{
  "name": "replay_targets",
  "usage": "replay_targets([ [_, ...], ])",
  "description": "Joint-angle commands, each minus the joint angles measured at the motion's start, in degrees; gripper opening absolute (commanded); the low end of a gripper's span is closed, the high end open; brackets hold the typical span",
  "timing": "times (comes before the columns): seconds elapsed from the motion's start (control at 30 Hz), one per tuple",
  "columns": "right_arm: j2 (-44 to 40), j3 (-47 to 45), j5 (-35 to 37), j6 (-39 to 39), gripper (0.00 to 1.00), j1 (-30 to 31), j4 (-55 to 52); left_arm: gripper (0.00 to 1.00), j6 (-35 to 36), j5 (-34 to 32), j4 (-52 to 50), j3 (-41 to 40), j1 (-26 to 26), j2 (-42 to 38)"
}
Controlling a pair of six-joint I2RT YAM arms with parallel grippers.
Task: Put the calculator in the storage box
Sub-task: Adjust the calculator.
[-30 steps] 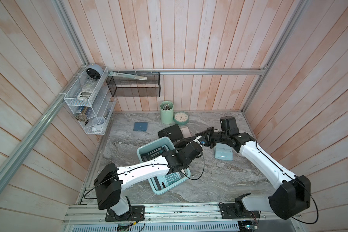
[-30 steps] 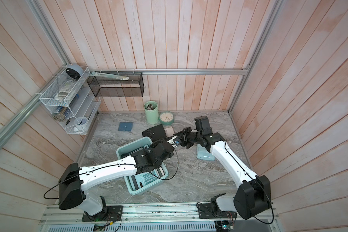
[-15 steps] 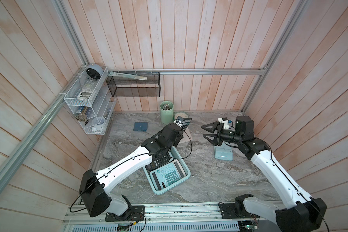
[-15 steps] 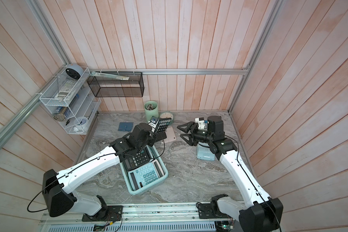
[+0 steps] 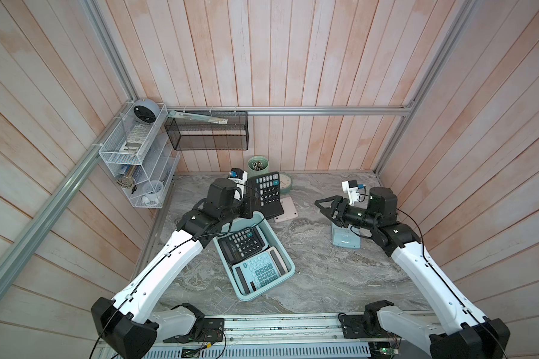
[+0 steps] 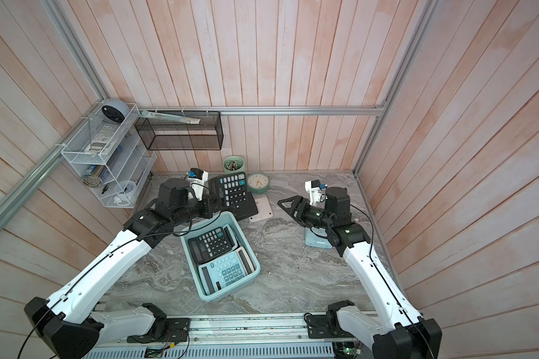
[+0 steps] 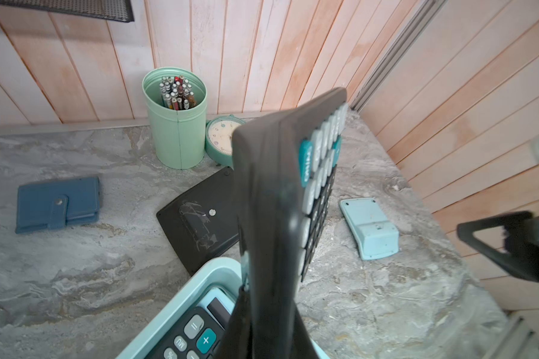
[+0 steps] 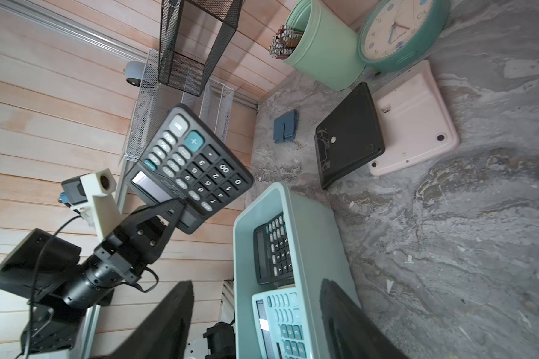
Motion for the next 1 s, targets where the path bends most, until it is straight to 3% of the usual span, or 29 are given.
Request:
replay_targets([
  [0.0,1.58,-0.89,-0.41,-5.75,0.71,0.65,4.60,0.00,-6.40,13.50,1.09,-1.23,2.69,-0.91],
  [0.33,13.67,6.33,-13.89,-6.11,0.69,1.08,11.83,0.00,-6.91,23.09,-6.50,2.43,4.68,4.14],
  [0.47,18.92,7.49,-20.08,-0.83,0.65,1.14,21.95,0.00,-5.27,27.56,-9.84,3.83,4.68,6.86],
  [0.67,24.51,10.65,-27.51,3.47,0.62,1.48,28.12,0.00,-3.25,31.01,-12.68,3.89,4.71,7.88],
  [0.83,27.32,12.87,-29.52,1.82,0.60,1.82,25.50,0.00,-2.45,32.10,-13.41,3.98,4.68,8.27],
  [0.97,28.06,16.02,-25.40,-11.21,0.60,1.60,8.30,0.00,-1.96,32.28,-13.94,3.76,4.68,8.00],
])
